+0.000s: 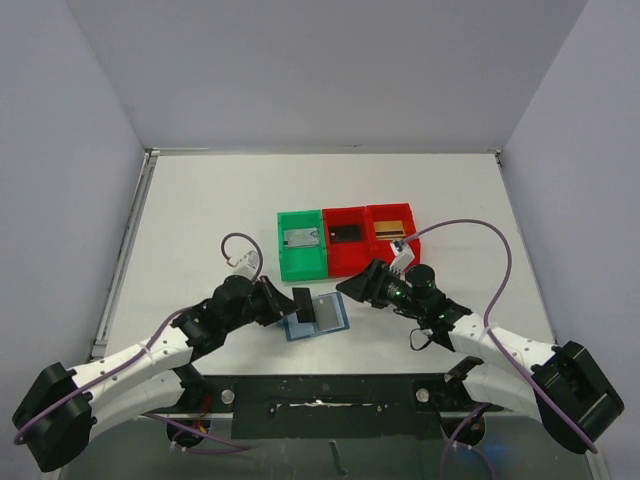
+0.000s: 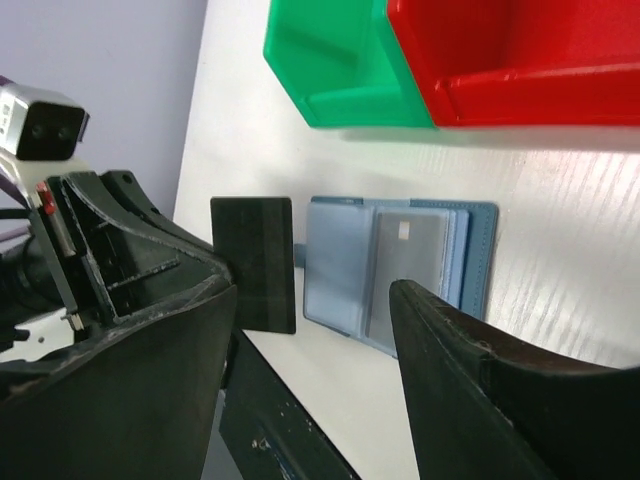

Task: Take the credit cards out of the card holder

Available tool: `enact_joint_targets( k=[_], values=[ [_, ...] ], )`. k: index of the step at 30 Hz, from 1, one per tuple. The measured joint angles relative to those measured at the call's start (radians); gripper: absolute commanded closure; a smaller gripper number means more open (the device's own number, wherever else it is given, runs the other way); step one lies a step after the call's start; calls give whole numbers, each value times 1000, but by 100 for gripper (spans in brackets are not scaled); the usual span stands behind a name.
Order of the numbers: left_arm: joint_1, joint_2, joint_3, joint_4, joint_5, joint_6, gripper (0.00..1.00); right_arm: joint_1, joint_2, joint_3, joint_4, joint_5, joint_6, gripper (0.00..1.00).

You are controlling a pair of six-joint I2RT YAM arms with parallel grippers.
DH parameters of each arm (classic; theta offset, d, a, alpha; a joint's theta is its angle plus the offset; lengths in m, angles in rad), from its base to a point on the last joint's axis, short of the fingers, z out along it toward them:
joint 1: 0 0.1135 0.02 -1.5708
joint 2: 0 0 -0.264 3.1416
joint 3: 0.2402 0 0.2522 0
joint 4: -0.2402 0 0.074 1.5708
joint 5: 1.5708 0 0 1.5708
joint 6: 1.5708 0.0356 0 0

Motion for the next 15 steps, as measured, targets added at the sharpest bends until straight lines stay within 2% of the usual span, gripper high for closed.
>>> enact_joint_targets(
  k=[5,9,15],
  values=[
    [0,-11,2,78,45,29,100,-78,-56,-6,29,-65,8,31],
    [0,-39,7,126,68,40,100,-92,-90,-26,87,-111,27,31],
    [0,-82,24,181,92,47,100,-92,-100,-18,132,-198,29,37]
  ],
)
